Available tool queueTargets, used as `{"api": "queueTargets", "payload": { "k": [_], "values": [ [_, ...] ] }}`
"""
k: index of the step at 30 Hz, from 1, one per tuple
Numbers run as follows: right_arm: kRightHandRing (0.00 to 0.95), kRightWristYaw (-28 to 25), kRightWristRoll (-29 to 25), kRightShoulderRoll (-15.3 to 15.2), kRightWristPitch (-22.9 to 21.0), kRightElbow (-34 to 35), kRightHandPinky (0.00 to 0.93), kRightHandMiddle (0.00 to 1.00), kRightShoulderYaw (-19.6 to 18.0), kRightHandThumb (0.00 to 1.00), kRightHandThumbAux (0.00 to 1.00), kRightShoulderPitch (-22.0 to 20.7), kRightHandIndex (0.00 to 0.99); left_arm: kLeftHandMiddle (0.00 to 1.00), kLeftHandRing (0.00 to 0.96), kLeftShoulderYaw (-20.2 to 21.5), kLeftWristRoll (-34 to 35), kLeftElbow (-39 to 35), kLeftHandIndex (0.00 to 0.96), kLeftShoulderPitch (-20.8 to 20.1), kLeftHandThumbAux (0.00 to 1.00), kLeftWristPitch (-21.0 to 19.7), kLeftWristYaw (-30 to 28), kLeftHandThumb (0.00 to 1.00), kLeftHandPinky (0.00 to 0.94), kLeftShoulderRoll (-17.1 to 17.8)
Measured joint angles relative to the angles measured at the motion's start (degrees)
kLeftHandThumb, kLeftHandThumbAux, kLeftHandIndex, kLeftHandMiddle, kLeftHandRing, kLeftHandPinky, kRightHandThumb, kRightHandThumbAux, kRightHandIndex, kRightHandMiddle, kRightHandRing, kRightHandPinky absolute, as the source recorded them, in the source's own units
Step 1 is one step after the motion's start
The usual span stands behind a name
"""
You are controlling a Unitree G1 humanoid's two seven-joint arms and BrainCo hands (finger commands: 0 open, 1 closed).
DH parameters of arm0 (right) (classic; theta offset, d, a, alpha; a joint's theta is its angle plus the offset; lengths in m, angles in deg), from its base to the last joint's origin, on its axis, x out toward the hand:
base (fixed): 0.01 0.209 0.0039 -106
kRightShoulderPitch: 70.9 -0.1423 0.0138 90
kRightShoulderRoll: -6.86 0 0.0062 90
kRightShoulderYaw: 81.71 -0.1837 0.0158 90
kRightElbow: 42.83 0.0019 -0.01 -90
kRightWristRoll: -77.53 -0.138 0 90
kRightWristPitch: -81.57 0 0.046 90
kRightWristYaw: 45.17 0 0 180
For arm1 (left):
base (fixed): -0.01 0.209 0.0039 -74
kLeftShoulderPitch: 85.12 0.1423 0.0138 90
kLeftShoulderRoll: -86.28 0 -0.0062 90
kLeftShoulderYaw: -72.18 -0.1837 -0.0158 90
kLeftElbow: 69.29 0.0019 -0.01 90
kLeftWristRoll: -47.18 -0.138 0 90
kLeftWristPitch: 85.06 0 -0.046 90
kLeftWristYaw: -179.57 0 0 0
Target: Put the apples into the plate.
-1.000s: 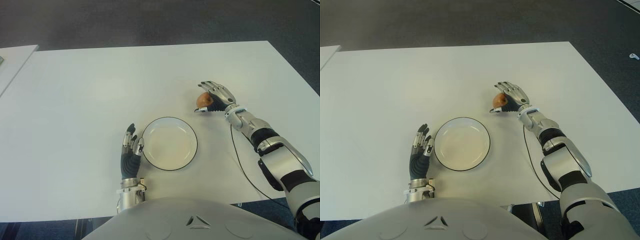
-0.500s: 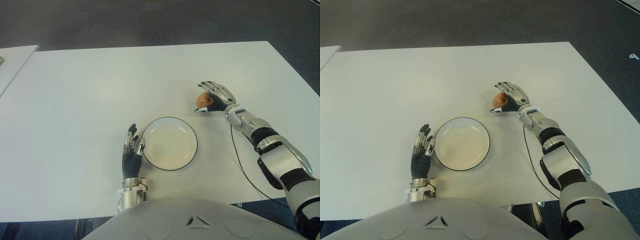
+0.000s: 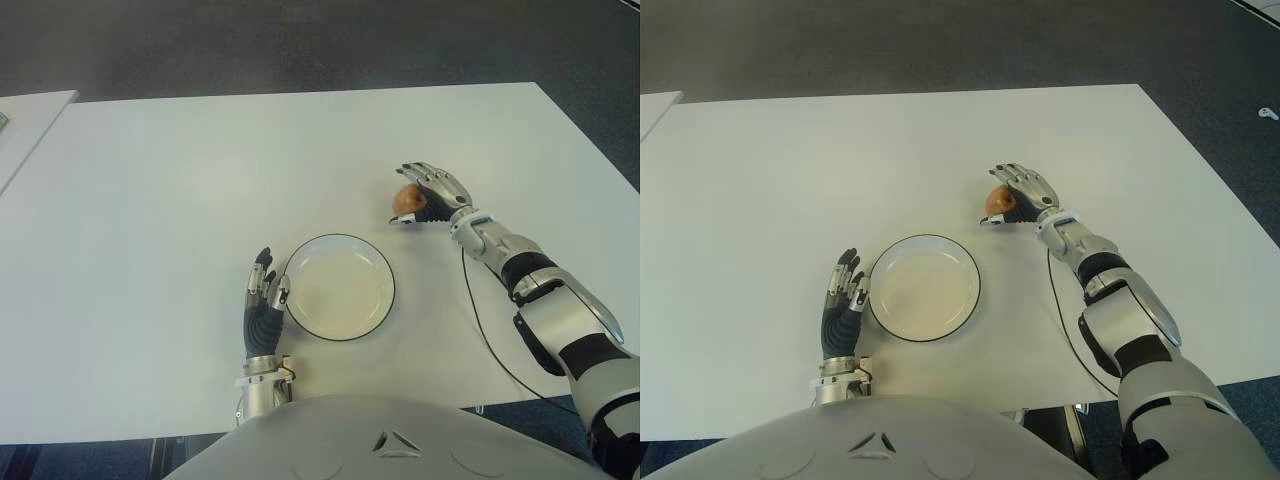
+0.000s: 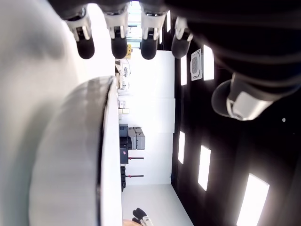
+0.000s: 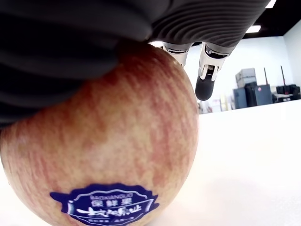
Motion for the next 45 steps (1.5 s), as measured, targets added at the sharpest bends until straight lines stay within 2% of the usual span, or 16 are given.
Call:
{"api": "queueTargets", "payload": {
  "k": [8,9,10,11,14,16,18,21,23,30,45],
  "values": [
    [0.168,1.92,-0.03,0.09,-0.57,-1.11,0.089,0.21,0.61,0.47,0.516,-0.29,0.206,0.0,0.0,-0.04,0.91,0.0,0.0,-0.01,0.439,0.0,-0.02,0.048,0.0,0.0],
    [0.232,2.42,-0.02,0.12,-0.75,-1.22,0.141,0.277,0.69,0.501,0.528,-0.26,0.252,0.0,0.0,-0.04,0.91,0.0,0.0,-0.01,0.438,0.0,-0.02,0.049,0.0,0.0],
    [0.245,3.07,0.02,0.14,-0.92,-1.3,0.152,0.291,0.8,0.508,0.53,-0.2,0.261,0.0,0.0,-0.04,0.91,-0.01,0.0,-0.01,0.438,0.0,-0.02,0.049,0.0,0.0],
    [0.3,3.7,0.03,0.16,-1.0,-1.35,0.194,0.344,0.9,0.576,0.594,-0.13,0.318,0.0,0.0,-0.05,0.91,-0.01,0.0,-0.01,0.438,0.0,-0.02,0.049,0.0,0.0],
    [0.388,6.49,0.38,0.18,-1.07,-1.45,0.266,0.426,1.82,0.659,0.671,0.1,0.387,0.0,0.0,-0.05,0.9,-0.02,0.0,-0.01,0.437,0.01,-0.02,0.049,0.0,0.0],
    [0.453,7.86,0.64,0.17,-1.17,-1.57,0.358,0.485,2.56,0.68,0.688,0.08,0.407,0.0,0.0,-0.04,0.9,-0.03,0.0,0.0,0.438,0.02,-0.02,0.049,0.0,0.0],
    [0.551,8.8,0.97,0.19,-1.44,-1.68,0.525,0.578,3.31,0.693,0.699,-0.01,0.423,0.0,0.0,-0.05,0.9,-0.03,0.0,0.0,0.441,0.02,-0.02,0.049,0.0,0.0],
    [0.611,9.25,1.31,0.23,-2.05,-1.84,0.618,0.637,4.27,0.699,0.706,-0.37,0.432,0.0,0.0,-0.05,0.92,-0.03,0.0,-0.01,0.444,0.03,-0.02,0.049,0.0,0.0],
    [0.642,9.26,1.31,0.26,-2.24,-2.05,0.649,0.668,4.67,0.699,0.709,-0.61,0.435,0.0,0.0,-0.05,0.97,-0.03,0.0,-0.01,0.444,0.05,-0.02,0.05,0.0,0.0],
    [0.72,8.37,0.88,0.47,-2.29,-2.52,0.665,0.744,4.78,0.692,0.722,-0.78,0.44,0.0,0.0,-0.04,1.06,-0.02,0.0,-0.02,0.432,0.21,-0.02,0.053,0.0,0.01],
    [0.733,3.36,-1.38,0.67,-2.31,-2.71,0.669,0.764,3.88,0.695,0.727,-1.28,0.44,0.0,0.0,-0.06,0.82,-0.13,0.0,0.03,0.442,0.27,-0.01,0.048,0.0,0.01]
  ]
}}
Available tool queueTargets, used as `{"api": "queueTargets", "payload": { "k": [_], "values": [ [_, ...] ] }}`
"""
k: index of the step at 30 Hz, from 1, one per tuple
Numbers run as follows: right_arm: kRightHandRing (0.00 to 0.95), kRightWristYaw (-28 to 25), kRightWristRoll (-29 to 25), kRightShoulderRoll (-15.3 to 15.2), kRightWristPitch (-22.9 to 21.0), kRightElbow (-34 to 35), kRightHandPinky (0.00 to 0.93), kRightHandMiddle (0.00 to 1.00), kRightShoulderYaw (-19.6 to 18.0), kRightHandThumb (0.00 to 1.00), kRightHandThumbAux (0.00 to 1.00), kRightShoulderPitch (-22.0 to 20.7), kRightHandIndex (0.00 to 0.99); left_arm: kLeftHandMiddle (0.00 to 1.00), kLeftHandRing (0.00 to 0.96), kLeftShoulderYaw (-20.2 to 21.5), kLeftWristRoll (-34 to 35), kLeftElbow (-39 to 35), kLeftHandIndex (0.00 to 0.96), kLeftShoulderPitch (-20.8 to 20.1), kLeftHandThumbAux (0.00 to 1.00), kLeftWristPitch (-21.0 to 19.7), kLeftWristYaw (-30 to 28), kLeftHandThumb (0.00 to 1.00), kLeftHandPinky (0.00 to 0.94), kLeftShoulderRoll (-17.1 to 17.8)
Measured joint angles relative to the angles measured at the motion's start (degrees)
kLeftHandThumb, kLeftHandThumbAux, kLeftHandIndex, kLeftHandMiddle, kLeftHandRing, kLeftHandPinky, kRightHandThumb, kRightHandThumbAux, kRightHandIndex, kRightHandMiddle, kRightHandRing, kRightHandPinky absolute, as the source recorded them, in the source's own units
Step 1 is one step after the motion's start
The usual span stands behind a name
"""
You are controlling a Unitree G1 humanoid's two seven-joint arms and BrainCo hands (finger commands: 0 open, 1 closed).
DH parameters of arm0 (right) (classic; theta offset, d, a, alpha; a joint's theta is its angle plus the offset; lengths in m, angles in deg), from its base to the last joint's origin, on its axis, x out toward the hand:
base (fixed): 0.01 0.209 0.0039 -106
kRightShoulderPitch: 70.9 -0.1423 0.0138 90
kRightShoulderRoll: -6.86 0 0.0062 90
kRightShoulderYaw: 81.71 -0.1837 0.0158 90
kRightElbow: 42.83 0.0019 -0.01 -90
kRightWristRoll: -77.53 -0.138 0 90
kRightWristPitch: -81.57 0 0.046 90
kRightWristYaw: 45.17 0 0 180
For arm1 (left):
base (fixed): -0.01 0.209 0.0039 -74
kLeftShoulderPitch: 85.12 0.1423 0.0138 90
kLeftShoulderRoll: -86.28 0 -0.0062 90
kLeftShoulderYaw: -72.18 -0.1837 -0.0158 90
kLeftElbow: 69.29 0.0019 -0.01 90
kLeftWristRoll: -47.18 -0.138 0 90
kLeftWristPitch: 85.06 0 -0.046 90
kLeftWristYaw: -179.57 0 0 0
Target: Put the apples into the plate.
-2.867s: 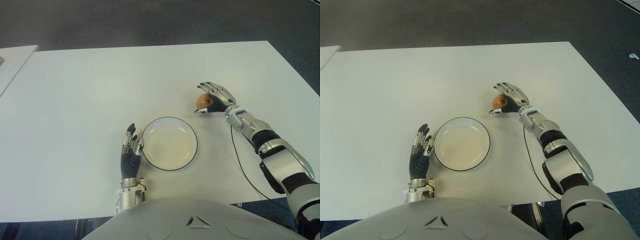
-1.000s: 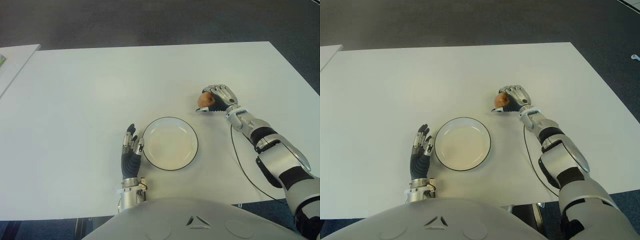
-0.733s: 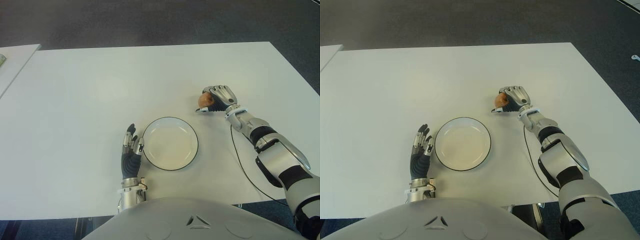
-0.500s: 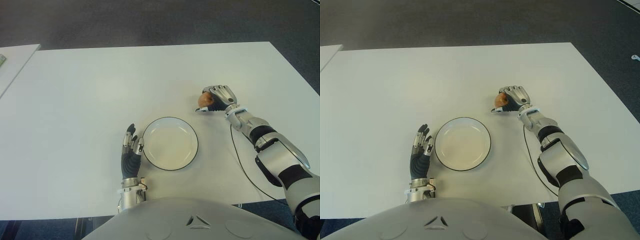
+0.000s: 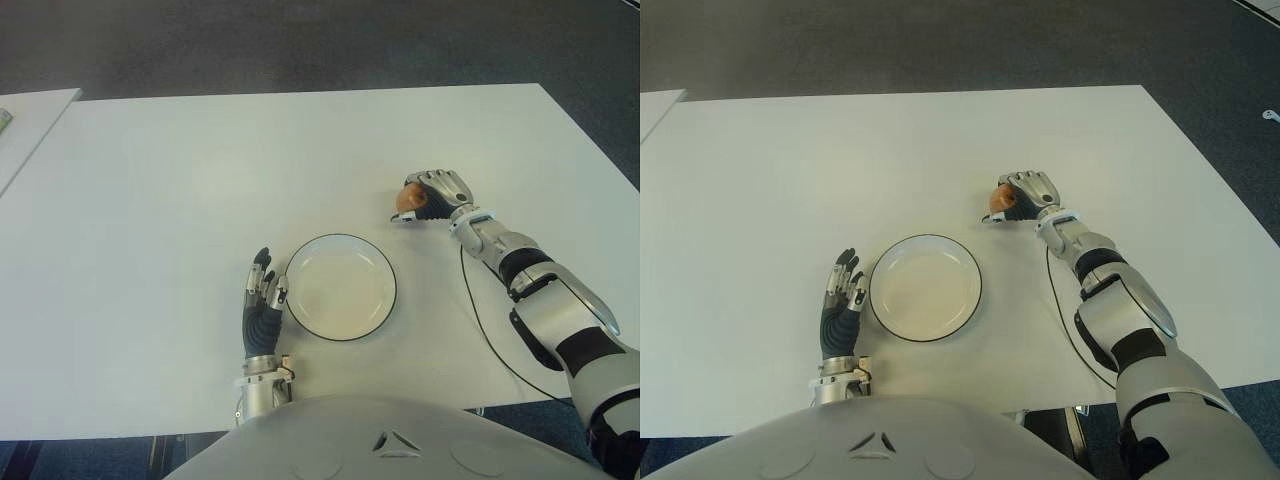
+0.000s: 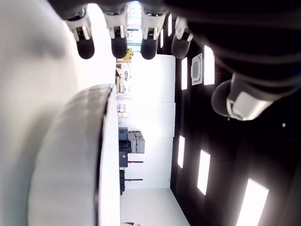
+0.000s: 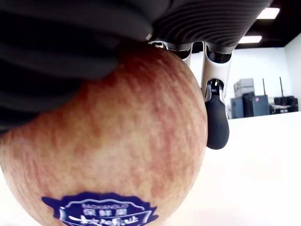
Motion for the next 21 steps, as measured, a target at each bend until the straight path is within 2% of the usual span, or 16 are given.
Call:
{"api": "queueTargets", "payload": {
  "k": [21],
  "values": [
    [0.71,-3.67,-2.51,0.3,-0.78,-0.1,0.649,0.745,-1.62,0.698,0.726,-0.14,0.439,0.0,0.0,-0.02,0.54,-0.04,0.0,0.01,0.425,-0.09,-0.02,0.045,0.0,0.0]
  ]
}}
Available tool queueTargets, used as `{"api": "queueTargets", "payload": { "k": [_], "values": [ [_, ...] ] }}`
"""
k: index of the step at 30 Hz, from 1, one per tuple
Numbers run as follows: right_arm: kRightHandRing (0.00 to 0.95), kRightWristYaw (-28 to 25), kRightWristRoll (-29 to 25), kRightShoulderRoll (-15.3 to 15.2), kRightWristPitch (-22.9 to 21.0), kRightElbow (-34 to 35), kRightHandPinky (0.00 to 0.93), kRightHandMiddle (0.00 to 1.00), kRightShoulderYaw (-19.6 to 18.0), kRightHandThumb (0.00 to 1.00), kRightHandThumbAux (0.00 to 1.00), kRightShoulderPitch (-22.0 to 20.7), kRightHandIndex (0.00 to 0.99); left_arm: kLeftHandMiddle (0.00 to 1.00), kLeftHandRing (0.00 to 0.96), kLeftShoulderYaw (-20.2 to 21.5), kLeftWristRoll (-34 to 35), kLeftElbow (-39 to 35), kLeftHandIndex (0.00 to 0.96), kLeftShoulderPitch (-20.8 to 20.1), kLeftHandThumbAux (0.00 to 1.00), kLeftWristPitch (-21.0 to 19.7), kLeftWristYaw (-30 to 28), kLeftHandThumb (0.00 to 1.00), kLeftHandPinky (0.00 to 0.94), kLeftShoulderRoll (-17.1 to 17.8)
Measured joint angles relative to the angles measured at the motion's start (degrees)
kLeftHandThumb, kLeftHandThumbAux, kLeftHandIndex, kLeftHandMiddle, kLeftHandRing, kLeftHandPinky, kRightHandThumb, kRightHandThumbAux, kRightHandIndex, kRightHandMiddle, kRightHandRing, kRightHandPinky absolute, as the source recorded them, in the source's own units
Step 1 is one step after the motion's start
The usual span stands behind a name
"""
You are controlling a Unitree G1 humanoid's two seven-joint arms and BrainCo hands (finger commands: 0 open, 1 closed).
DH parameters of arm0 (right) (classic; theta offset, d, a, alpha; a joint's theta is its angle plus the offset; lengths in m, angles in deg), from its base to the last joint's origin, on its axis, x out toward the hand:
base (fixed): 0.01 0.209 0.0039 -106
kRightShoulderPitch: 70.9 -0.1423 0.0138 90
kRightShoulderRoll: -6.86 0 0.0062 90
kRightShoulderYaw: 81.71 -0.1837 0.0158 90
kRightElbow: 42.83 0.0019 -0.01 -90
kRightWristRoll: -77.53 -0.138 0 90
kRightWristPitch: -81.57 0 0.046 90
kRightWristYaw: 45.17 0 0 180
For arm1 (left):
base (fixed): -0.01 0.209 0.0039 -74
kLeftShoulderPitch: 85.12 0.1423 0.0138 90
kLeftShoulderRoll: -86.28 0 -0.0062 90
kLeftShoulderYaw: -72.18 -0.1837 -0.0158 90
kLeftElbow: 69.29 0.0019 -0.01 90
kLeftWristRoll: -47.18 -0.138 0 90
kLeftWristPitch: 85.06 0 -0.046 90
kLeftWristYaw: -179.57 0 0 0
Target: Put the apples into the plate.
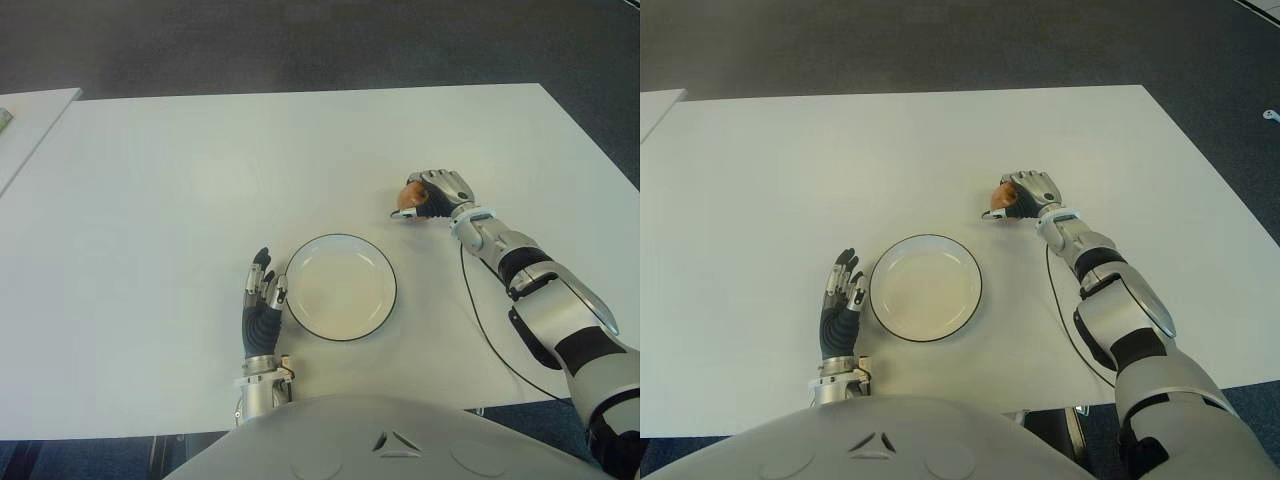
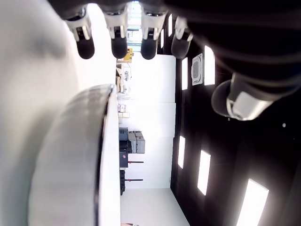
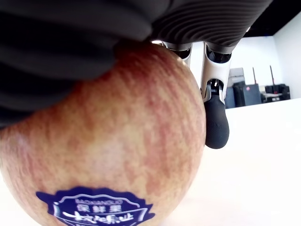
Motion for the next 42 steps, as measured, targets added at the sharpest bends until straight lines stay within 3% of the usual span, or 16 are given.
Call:
{"api": "queueTargets", "payload": {
  "k": [15,22,31,39,42],
  "values": [
    [0.692,0.49,-0.17,-0.63,1.78,0.73,0.636,0.726,-1.57,0.699,0.725,-0.54,0.438,0.0,0.0,0.03,0.07,-0.12,0.0,0.05,0.441,-0.06,0.0,0.044,0.0,0.02],
    [0.741,0.33,-0.52,-2.12,5.01,3.59,0.724,0.769,-3.08,0.701,0.722,0.34,0.44,0.0,0.0,0.04,0.45,-0.11,0.0,0.05,0.435,0.05,-0.01,0.046,0.0,0.03],
    [0.791,0.24,-1.02,-3.97,10.11,11.55,0.777,0.815,-5.01,0.7,0.722,2.73,0.44,0.0,0.0,0.05,0.66,0.04,0.0,0.0,0.42,0.46,-0.15,0.051,0.0,0.04],
    [0.792,-0.69,-0.49,-5.34,12.97,18.69,0.76,0.817,-5.68,0.699,0.722,4.34,0.439,0.0,0.0,0.1,0.74,-0.01,0.0,0.01,0.416,0.16,-0.74,0.054,0.0,0.04],
    [0.786,-2.95,-0.52,-6.56,13.1,24.24,0.751,0.811,-6.44,0.698,0.723,5.93,0.439,0.0,0.0,0.11,0.75,-0.06,0.0,0.0,0.417,0.03,-0.77,0.055,0.0,0.04]
  ]
}}
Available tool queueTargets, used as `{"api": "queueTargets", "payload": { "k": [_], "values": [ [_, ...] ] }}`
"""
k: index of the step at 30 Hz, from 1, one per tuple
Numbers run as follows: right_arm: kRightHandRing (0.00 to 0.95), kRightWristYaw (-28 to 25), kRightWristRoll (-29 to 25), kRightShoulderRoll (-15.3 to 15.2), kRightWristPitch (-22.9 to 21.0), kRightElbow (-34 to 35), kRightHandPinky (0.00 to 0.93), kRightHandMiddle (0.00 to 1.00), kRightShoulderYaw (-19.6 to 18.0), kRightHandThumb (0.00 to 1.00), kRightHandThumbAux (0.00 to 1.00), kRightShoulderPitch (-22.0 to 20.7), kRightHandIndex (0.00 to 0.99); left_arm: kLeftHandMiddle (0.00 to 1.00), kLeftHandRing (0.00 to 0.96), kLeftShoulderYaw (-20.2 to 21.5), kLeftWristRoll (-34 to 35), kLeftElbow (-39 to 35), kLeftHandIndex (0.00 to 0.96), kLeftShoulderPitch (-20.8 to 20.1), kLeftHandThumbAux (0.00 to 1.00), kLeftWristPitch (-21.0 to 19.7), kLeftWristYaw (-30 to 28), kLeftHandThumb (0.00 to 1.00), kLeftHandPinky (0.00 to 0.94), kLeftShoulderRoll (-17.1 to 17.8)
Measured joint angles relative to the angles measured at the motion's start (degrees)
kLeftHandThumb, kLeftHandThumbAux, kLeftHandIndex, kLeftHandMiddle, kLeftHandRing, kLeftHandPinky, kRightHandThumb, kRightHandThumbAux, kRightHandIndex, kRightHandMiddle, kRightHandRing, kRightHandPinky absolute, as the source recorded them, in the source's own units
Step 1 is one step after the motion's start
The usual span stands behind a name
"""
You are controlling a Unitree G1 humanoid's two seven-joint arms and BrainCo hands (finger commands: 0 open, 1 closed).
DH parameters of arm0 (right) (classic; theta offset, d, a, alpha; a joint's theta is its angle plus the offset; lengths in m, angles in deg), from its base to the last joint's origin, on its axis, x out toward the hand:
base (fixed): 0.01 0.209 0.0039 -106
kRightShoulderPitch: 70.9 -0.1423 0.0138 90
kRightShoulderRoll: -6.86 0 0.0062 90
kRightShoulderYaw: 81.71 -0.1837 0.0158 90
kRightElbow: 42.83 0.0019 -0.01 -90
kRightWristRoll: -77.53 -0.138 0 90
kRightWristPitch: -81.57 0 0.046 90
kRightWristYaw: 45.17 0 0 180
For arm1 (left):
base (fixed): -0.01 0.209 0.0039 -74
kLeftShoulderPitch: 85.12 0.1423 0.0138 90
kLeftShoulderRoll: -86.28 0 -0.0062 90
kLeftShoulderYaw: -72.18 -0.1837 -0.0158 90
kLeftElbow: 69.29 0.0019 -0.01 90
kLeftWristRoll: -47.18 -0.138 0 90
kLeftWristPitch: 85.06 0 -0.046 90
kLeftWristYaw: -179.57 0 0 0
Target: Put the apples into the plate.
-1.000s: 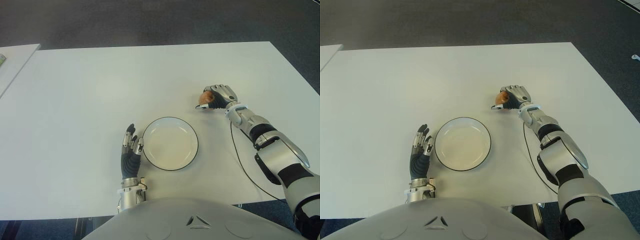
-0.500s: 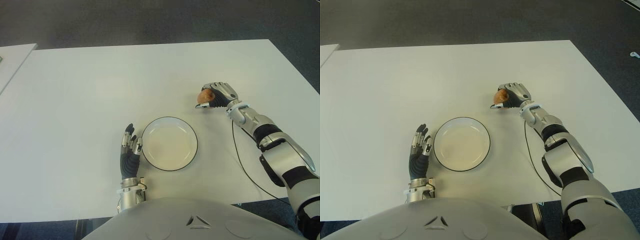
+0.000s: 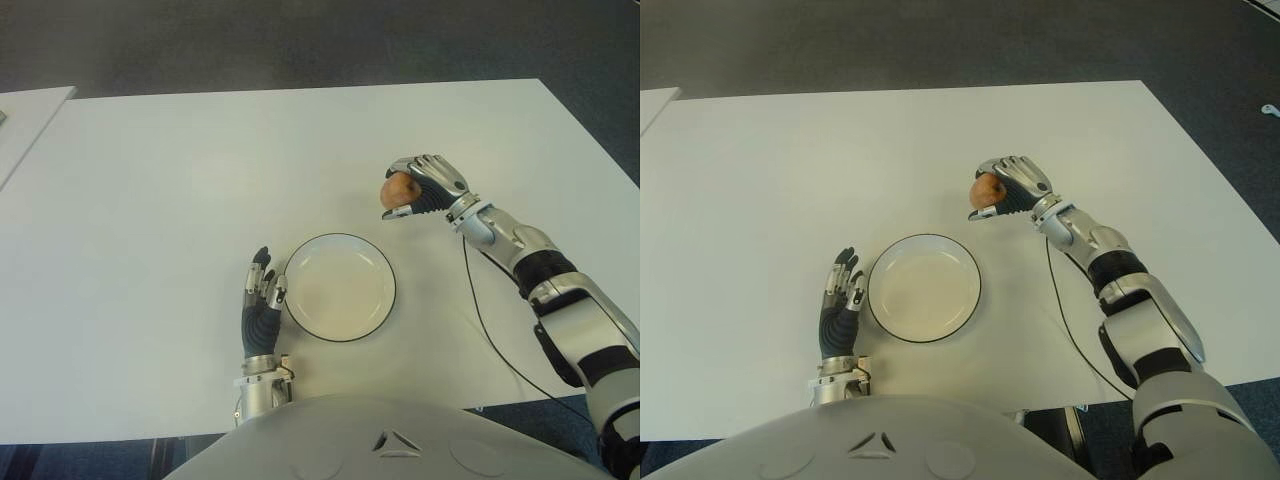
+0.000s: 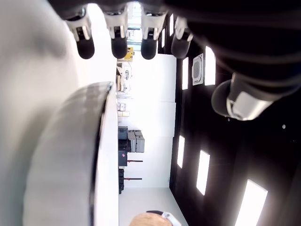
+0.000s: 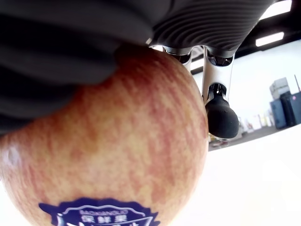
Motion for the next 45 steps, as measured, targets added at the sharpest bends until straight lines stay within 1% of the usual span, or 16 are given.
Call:
{"api": "queueTargets", "payload": {
  "k": [4,8,17,24,36,40,45],
  "values": [
    [0.782,-3.41,-0.41,-0.92,0.1,7.83,0.746,0.807,-1.13,0.698,0.723,2.71,0.439,0.0,0.0,0.03,0.04,0.0,0.0,0.0,0.42,-0.05,0.0,0.059,0.0,0.0],
    [0.775,-6.04,-0.38,-1.2,0.06,13.89,0.74,0.8,-1.83,0.697,0.724,5.47,0.439,0.0,0.0,0.06,0.05,0.01,0.0,-0.01,0.421,-0.05,0.0,0.064,0.0,0.0],
    [0.788,-9.02,2.31,-1.24,-0.09,23.0,0.786,0.805,-1.92,0.696,0.726,9.87,0.438,0.0,0.0,0.06,0.05,0.07,0.0,-0.04,0.415,0.05,0.0,0.07,0.0,-0.01],
    [0.814,-10.57,2.56,-1.27,0.57,26.81,0.818,0.827,-2.27,0.695,0.727,11.91,0.437,0.0,0.0,0.06,0.06,0.17,0.0,-0.1,0.415,0.21,0.0,0.065,0.0,-0.01],
    [0.847,-12.56,2.56,-1.11,5.56,34.14,0.847,0.858,-2.5,0.695,0.728,15.81,0.437,0.0,0.0,0.06,0.15,0.36,0.0,-0.56,0.421,0.06,-0.21,0.056,0.0,-0.01],
    [0.857,-12.51,3.62,-0.73,7.45,35.22,0.862,0.868,-2.37,0.697,0.726,16.47,0.438,0.0,0.0,0.09,0.18,0.66,0.0,-0.66,0.426,0.01,-0.21,0.058,0.0,-0.02],
    [0.871,-12.09,5.89,-0.25,8.1,36.82,0.875,0.879,-2.26,0.7,0.724,16.91,0.438,0.0,0.0,0.09,0.41,0.75,0.0,-0.78,0.431,-0.02,-0.21,0.057,0.0,-0.03]
  ]
}}
